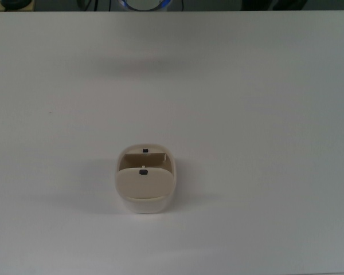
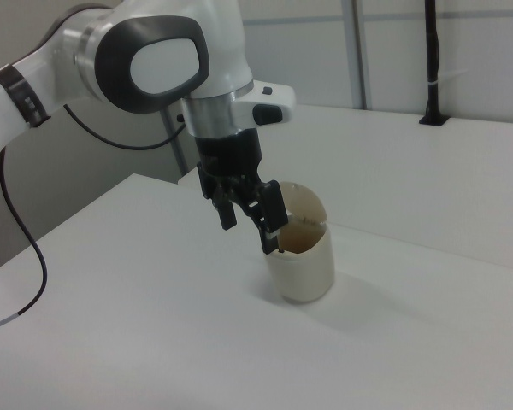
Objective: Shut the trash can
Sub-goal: 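Move the gripper over toward the open lid of the cream trash can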
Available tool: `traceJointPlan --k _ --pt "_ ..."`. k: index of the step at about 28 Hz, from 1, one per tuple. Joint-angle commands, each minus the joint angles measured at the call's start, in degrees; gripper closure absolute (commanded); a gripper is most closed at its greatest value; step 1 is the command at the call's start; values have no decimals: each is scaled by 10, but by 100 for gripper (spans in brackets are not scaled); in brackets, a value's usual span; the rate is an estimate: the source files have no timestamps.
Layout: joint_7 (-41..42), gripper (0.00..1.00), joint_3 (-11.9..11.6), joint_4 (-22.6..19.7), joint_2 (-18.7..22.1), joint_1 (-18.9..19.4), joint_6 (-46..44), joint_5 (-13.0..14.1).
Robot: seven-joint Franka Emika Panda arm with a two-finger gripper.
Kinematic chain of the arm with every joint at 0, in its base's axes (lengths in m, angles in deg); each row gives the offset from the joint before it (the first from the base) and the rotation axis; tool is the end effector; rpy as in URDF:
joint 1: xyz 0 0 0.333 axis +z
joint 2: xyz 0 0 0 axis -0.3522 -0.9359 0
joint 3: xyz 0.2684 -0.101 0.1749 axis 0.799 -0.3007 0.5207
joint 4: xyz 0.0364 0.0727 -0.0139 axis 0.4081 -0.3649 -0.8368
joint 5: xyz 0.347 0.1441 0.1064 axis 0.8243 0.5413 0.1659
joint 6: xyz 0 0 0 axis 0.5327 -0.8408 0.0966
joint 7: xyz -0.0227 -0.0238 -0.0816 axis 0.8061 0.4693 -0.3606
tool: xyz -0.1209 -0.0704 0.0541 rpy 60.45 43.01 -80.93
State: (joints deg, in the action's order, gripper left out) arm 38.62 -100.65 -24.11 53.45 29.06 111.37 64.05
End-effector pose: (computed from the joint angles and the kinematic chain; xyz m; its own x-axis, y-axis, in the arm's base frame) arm 0.5474 -0.1203 0.6330 0.9769 -0.2079 -0.0489 -0.2068 -0.9780 0.0263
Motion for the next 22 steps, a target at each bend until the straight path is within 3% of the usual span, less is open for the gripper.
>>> traceJointPlan --k 1,4,9,12,18,22 --pt "101 0 11 -6 4 4 15 33" --pt "123 0 11 -6 1 4 15 47" --pt "158 0 20 -6 -19 5 21 48" --pt "155 0 55 -6 -26 5 31 45" --pt "84 0 87 -9 -42 5 163 50" --pt "39 0 93 -9 -63 5 259 51"
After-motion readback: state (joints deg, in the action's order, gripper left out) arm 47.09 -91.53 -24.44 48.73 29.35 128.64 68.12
